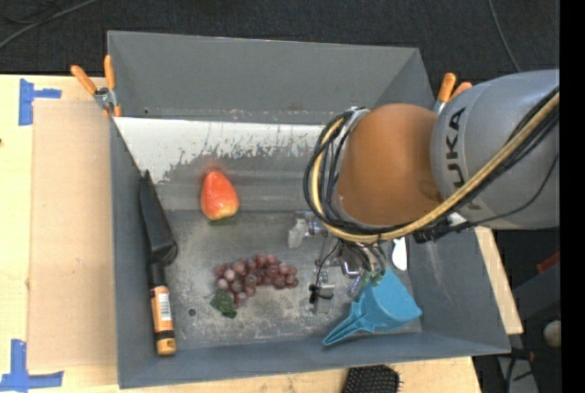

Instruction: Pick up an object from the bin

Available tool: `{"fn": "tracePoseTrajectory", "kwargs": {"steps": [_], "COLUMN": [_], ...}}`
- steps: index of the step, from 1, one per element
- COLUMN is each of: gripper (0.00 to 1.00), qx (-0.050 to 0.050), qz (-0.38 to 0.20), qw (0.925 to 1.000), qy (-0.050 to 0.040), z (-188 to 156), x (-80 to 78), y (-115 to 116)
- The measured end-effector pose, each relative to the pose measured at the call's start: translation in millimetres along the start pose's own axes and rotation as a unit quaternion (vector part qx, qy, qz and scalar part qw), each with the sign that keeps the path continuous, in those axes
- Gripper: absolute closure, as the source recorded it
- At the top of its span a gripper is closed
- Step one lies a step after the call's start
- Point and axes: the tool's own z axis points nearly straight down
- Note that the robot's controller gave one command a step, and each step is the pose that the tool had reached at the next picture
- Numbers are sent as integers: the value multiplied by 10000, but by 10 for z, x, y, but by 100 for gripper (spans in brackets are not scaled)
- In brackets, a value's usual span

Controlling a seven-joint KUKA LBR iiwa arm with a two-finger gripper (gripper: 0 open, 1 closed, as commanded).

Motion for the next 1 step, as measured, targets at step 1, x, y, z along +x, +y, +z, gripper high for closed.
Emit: {"fn": "tracePoseTrajectory", "kwargs": {"steps": [1], "gripper": [0], "qx": [-4], "qz": [13], "qw": [10000], "qy": [-40], "z": [-43], "x": [-18], "y": [-3]}}
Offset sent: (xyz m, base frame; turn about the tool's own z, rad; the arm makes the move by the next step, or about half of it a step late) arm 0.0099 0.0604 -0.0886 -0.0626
